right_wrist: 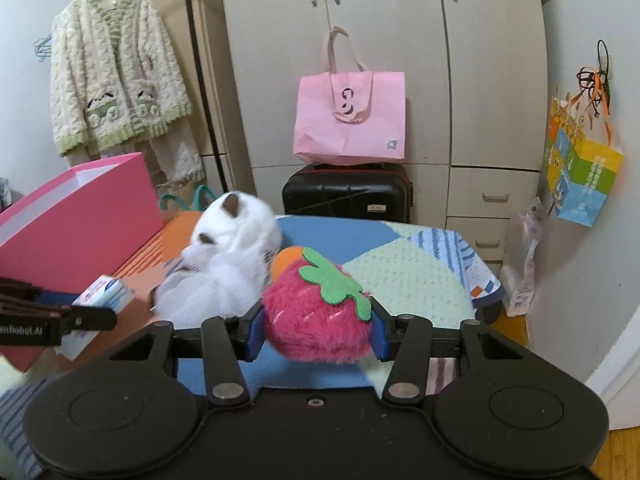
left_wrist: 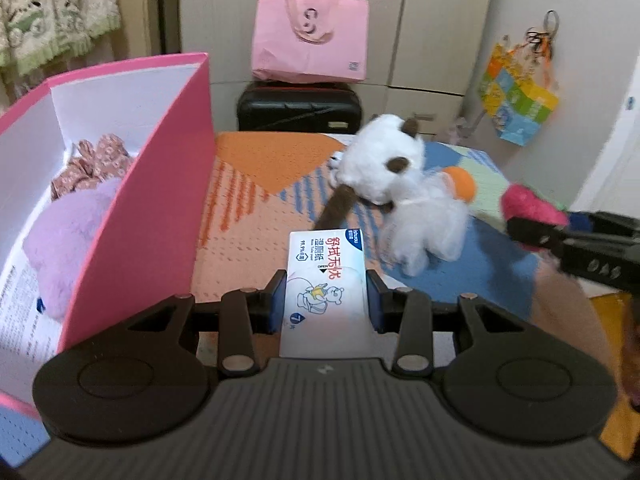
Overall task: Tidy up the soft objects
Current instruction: 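Carry the tissue pack and strawberry plush over the pink shoebox with both tools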
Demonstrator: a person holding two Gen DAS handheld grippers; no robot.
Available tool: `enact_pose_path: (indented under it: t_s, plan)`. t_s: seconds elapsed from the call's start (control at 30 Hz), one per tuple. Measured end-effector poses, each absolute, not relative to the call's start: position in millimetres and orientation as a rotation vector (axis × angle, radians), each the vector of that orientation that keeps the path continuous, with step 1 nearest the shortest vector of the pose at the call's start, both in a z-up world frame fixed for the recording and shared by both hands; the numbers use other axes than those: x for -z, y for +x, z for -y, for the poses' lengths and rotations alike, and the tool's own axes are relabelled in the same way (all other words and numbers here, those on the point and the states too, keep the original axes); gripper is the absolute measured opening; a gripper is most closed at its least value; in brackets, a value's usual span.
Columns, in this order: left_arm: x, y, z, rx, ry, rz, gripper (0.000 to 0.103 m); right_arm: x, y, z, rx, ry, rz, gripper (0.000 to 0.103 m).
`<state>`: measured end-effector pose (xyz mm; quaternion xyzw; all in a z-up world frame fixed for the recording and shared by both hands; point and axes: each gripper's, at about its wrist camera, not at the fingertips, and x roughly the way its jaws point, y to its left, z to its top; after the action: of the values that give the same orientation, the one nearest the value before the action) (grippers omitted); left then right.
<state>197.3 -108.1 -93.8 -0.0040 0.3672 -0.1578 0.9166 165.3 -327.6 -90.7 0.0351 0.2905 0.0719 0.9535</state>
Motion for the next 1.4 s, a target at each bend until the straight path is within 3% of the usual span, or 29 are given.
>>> enact_pose_path:
  t_s: [0.97,1.4]
  plan:
    - [54,113,51,0.592,-0.08,-0.844,0.038,43,74,257,-0.388,0.108,-0.773,0.055]
    - [-13,86,-10,0.599,-0.053,-0.731,0.038,-16,63,213,-0.57,0.07,-0.697,0.055]
